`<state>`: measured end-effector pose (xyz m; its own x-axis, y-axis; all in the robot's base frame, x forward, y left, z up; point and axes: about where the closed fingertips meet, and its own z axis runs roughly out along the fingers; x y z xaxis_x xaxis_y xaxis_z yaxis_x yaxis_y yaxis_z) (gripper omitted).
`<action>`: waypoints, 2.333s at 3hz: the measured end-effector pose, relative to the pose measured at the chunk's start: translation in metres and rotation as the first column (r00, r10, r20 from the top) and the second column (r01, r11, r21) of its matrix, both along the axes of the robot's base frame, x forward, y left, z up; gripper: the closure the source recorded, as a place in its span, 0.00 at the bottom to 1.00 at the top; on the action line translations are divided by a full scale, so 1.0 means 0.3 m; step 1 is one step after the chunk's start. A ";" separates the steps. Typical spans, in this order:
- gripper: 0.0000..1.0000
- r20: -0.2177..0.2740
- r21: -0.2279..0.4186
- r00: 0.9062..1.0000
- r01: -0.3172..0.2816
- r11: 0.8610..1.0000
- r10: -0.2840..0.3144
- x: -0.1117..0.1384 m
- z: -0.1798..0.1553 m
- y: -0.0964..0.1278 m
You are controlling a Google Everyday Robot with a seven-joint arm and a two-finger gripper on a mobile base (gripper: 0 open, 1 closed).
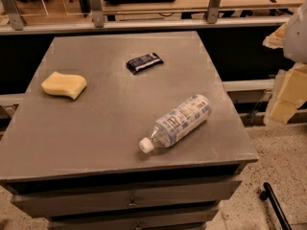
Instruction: Move blue plastic bottle near sponge
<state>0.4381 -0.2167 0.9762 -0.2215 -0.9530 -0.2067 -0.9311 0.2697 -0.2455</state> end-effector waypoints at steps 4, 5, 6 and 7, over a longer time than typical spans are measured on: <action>0.00 0.126 -0.133 0.942 -0.294 0.946 0.311 0.134 -0.120 0.117; 0.00 0.091 -0.187 0.865 -0.472 0.861 0.494 0.177 -0.194 0.236; 0.00 0.008 -0.214 0.776 -0.615 0.759 0.631 0.184 -0.257 0.337; 0.00 -0.087 -0.189 0.699 -0.711 0.677 0.710 0.172 -0.344 0.399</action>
Offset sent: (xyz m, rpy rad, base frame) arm 0.0111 0.0040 0.0020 0.0029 -0.0571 0.0662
